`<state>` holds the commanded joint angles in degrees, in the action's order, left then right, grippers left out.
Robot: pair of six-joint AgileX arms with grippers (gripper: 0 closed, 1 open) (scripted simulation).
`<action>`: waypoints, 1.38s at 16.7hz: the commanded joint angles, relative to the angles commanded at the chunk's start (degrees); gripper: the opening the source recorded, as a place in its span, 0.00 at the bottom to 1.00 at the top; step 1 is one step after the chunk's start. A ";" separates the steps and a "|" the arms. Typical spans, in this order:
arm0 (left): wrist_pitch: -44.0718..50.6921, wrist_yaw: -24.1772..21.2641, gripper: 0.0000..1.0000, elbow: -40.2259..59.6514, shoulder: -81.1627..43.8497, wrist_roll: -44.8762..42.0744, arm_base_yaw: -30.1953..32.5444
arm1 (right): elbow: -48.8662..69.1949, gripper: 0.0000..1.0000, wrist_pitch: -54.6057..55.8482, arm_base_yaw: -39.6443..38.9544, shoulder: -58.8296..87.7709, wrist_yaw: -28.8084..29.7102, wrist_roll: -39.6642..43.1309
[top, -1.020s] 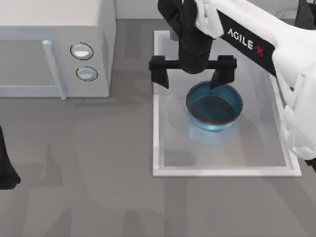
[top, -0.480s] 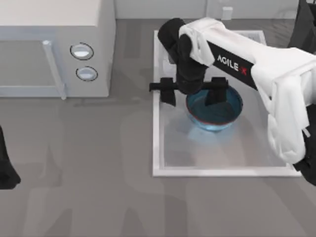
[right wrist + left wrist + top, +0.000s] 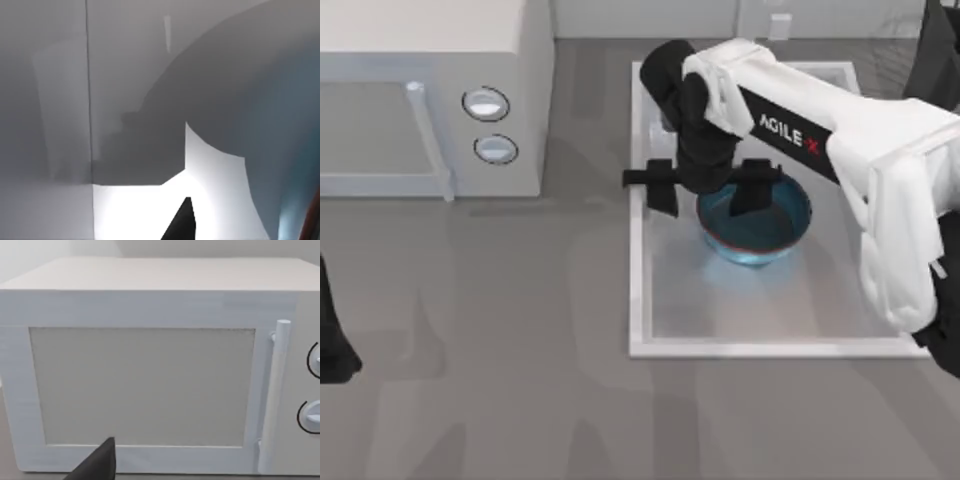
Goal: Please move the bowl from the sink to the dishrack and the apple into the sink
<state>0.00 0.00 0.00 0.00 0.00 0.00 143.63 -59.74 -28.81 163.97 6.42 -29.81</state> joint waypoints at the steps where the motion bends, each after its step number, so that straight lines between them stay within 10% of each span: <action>1: 0.00 0.00 1.00 0.00 0.00 0.00 0.00 | 0.00 0.62 0.00 0.00 0.00 0.00 0.00; 9: 0.00 0.00 1.00 0.00 0.00 0.00 0.00 | 0.00 0.02 0.00 0.00 0.00 0.00 0.00; 23: 0.00 0.00 1.00 0.00 0.00 0.00 0.00 | -3.96 0.00 -2.95 -2.50 -6.77 0.38 -3.33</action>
<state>0.00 0.00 0.00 0.00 0.00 0.00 139.67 -62.69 -31.32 157.19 6.80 -33.14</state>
